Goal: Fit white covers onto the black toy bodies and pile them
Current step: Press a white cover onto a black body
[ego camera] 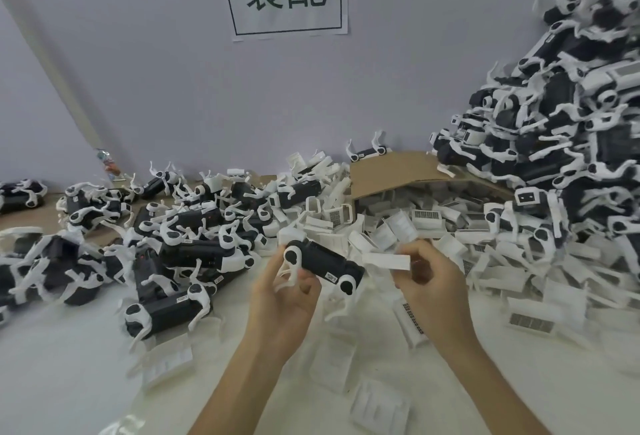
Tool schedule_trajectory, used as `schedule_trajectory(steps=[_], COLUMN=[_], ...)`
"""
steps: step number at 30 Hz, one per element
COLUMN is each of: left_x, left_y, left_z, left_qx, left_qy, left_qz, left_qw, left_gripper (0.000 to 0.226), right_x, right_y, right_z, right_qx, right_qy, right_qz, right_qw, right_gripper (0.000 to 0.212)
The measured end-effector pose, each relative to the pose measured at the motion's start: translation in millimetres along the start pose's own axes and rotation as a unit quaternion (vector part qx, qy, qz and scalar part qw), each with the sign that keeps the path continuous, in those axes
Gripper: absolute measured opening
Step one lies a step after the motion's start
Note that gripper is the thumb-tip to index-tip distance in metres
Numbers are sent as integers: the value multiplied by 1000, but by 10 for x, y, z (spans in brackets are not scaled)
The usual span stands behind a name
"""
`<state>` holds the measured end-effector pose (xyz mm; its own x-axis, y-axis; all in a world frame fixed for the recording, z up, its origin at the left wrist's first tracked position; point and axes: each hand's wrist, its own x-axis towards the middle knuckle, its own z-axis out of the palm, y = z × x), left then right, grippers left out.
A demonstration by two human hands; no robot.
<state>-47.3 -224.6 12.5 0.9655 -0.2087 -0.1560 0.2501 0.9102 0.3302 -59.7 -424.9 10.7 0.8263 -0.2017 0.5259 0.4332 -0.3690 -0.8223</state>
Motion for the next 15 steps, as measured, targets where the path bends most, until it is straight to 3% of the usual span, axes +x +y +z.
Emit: schedule_trajectory(steps=[4, 9, 12, 15], left_x=[-15, -62, -96, -91], left_y=[-47, -124, -170, -194], left_z=[7, 53, 67, 48], left_qx=[31, 78, 135, 155], left_qy=[-12, -43, -56, -58], left_qz=[4, 3, 4, 5], left_qw=[999, 996, 989, 986], left_gripper=[14, 19, 21, 24], right_x=[-9, -24, -39, -42], right_y=[30, 16, 9, 11], right_z=[19, 18, 39, 49], right_qx=[13, 52, 61, 104], right_qy=[26, -4, -33, -76], right_qz=[3, 11, 31, 42], right_qw=[1000, 999, 997, 991], right_gripper=[43, 59, 54, 31])
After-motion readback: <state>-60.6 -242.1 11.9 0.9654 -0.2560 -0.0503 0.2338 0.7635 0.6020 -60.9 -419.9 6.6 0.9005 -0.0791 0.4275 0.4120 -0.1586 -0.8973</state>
